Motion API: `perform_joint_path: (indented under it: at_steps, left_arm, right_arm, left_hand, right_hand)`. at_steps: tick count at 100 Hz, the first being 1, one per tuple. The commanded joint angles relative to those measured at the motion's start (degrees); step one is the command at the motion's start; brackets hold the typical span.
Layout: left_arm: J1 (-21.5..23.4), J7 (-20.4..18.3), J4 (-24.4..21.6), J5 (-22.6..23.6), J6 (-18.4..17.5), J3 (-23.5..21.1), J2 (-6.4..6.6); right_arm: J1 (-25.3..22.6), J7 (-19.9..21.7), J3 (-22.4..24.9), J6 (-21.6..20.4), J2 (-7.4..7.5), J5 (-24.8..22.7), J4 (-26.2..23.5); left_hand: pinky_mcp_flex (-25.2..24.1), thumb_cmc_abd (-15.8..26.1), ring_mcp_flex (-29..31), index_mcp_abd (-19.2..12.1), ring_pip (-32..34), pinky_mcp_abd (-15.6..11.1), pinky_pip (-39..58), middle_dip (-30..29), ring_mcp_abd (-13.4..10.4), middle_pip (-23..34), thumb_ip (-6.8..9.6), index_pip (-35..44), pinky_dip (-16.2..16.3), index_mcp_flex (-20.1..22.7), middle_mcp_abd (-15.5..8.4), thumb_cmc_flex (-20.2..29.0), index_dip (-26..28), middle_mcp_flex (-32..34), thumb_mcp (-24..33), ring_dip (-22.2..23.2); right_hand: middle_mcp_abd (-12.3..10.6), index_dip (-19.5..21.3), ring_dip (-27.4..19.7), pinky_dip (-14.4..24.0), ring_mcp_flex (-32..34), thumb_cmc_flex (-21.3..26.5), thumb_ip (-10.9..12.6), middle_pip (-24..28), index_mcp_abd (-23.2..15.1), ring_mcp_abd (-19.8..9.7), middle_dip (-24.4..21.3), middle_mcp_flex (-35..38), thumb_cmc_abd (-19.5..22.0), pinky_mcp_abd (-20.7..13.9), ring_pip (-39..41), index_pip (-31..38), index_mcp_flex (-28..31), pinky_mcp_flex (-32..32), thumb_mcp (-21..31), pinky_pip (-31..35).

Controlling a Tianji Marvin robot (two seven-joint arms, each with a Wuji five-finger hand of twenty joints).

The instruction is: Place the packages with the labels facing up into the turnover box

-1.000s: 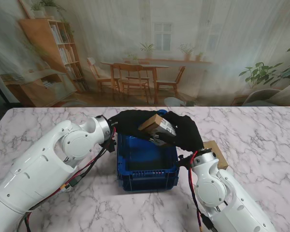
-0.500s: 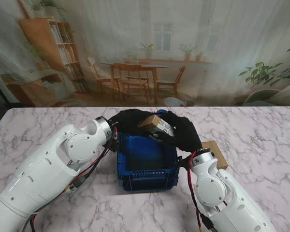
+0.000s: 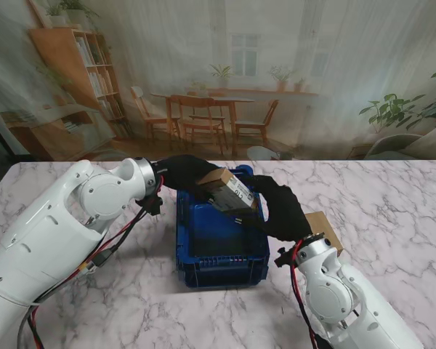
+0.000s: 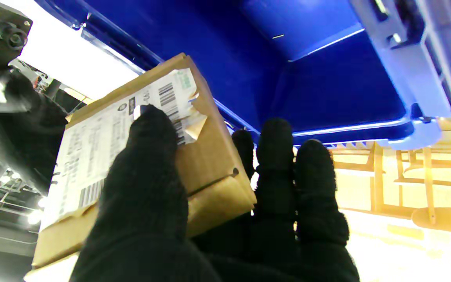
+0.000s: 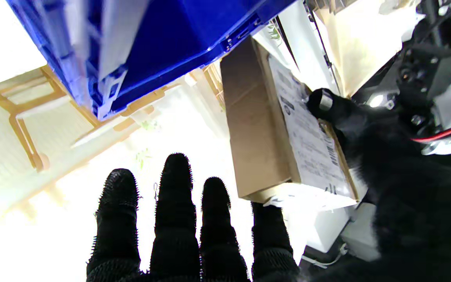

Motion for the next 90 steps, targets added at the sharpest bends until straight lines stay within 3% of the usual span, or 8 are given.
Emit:
perform_joint_path:
  at_steps: [1,8,13,18,27,34,82,90]
  left_arm:
    - [-1.18,-1.06,-0.1,-0.58,0.33,0.28,0.35]
    - [-1.91,-2.03,-0.08,-1.0,0.52,0.69,0.49]
    - [-2.41,-2.68,0.0,-1.35,0.65,1.03,0.57]
    - [-2.78,-3.09,0.1,-1.73,0.8,1.37,0.61]
    - [-3.42,-3.5,0.47,-2.09,0.82,2.12,0.64]
    - [-3.84,-3.55,0.87,-2.4,0.86,2.76,0.59]
    - [-5.54,-3.98,2.43,-4.08,1.22,5.01,0.41]
    - [-5.7,-4.11,2.52,-4.16,0.99,5.18,0.44]
  right_arm:
    - [-0.69,-1.29,1.26,-3.36,1.15,-3.2,0.61]
    - [-0.86,-3.97,2.74,-6.71,2.15,-10.84,1.29]
    - [-0.84,-6.17,3.47,-8.41,2.88,-15.54,1.72]
    - [-0.76,-7.88,3.9,-9.53,3.51,-19.07,1.94]
    - [0.1,-11.32,3.72,-10.45,4.18,-23.07,2.83]
    - [1.1,-13.83,3.24,-10.53,4.65,-25.6,3.67]
    - [6.65,-20.81,-0.36,-11.15,6.44,-33.25,5.26]
    - [7.02,-20.19,-0.49,-11.36,6.43,-33.13,5.17]
  left_hand:
    - [-0.9,9.85,1.35,-4.78,1.78,0.67,2.06,2.27,0.47,5.82,2.68,3.35,1.32,4.46,-4.83,10.1,0.93,4.56,10.47,0.86]
    - [-1.05,9.92,1.2,-4.95,1.74,0.61,2.03,2.32,0.45,5.82,2.67,3.28,1.43,4.47,-4.95,10.12,1.01,4.52,10.41,0.99]
    - [-1.08,9.92,1.21,-4.95,1.72,0.6,2.02,2.31,0.52,5.8,2.67,3.23,1.48,4.49,-4.96,10.12,1.04,4.52,10.37,1.04]
    - [-1.11,9.98,1.19,-4.93,1.69,0.67,2.0,2.34,0.44,5.78,2.68,3.16,1.57,4.52,-4.98,10.11,1.09,4.56,10.25,1.12]
    - [-1.0,9.94,1.31,-5.06,1.72,0.53,2.0,2.35,0.43,5.73,2.7,3.05,1.66,4.61,-4.96,10.1,1.11,4.62,10.17,1.22]
    - [-0.9,9.91,1.38,-5.13,1.73,0.46,2.0,2.35,0.4,5.72,2.66,3.0,1.71,4.7,-5.02,10.12,1.13,4.69,10.03,1.27]
    - [-0.79,9.85,1.54,-5.12,1.89,0.53,2.16,2.45,0.42,5.74,2.75,2.68,2.11,5.01,-4.92,10.12,1.31,4.9,10.09,1.61]
    - [-0.84,9.81,1.56,-5.15,1.9,0.54,2.16,2.47,0.45,5.73,2.75,2.64,2.18,5.03,-4.95,10.09,1.35,4.89,10.06,1.66]
  right_hand:
    - [-2.13,-4.31,-1.44,0.92,-1.9,0.33,1.66,-2.98,-1.96,-0.68,-1.25,-3.81,-2.78,-0.88,-3.74,-6.41,-3.3,-1.03,-2.58,-1.64]
    - [-2.66,-9.53,-2.84,0.7,-2.11,1.9,2.76,-7.33,-2.01,-1.01,-3.19,-5.33,-5.26,-0.73,-6.3,-21.48,-2.43,-0.88,-7.8,-2.84]
    - [-2.79,-4.6,-3.73,0.23,-2.11,0.87,3.6,-11.58,-1.39,-1.05,-4.62,-5.23,-7.34,-0.47,-7.77,-36.49,0.24,-0.6,-7.14,-3.5]
    - [-2.64,-4.39,-4.18,-0.07,-1.86,0.92,4.29,-13.68,-1.2,-1.03,-5.57,-5.25,-7.85,-0.25,-8.59,-39.91,0.69,-0.26,-6.53,-3.87]
    - [-2.6,-14.74,-4.43,-1.08,-1.68,2.35,4.6,-16.66,-0.93,-1.1,-6.59,-5.25,-8.22,0.26,-9.06,-41.26,1.67,0.69,-6.7,-4.27]
    - [-2.36,-17.61,-4.57,-1.44,-1.8,3.23,4.47,-19.3,-0.78,-1.15,-7.84,-5.36,-8.43,0.42,-9.12,-41.54,1.84,1.07,-6.82,-4.5]
    - [-0.08,-18.24,-4.65,-1.78,-2.72,-2.0,3.8,-22.4,3.46,-1.36,-9.03,-5.38,-6.75,-0.66,-7.86,-41.11,1.91,0.28,-6.98,-3.71]
    - [0.44,-19.1,-3.96,-2.14,-1.15,-3.54,3.56,-12.9,5.8,-1.53,-4.6,-5.3,-6.9,-0.56,-6.09,-42.02,2.03,0.57,-5.67,-3.23]
